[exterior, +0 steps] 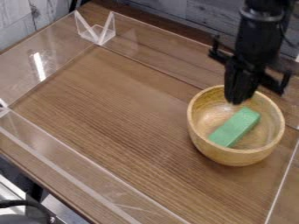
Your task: Remove the green block from inside the brown bowl and put it on the table
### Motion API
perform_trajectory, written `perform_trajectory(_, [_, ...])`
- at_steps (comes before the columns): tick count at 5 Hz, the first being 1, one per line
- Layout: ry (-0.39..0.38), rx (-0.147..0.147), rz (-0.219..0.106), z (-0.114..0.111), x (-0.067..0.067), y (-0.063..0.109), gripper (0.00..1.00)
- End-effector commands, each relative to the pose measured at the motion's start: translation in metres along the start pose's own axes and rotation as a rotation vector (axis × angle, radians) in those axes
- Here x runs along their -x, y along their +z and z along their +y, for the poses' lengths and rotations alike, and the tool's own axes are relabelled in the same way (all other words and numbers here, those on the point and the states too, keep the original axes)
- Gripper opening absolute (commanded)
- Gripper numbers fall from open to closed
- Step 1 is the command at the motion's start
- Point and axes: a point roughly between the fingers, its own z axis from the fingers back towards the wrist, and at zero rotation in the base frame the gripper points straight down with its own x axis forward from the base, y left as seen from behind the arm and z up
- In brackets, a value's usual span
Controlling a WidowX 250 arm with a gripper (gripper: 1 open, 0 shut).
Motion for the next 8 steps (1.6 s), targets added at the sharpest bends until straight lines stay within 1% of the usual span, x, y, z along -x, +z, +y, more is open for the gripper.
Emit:
perform_trajectory(1, [0.037,-0.011,-0.101,0.005,-0.004,0.033,1.0])
perform_trajectory(3, [0.021,-0.014,-0.104,-0.003,-0.002,0.024,1.0])
perform_trajectory(5, [-0.001,-0.02,-0.114,-0.015,-0.001,0.004,1.0])
perform_trajectory(8, [-0.014,-0.021,-0.112,-0.028,-0.004,-0.018,1.0])
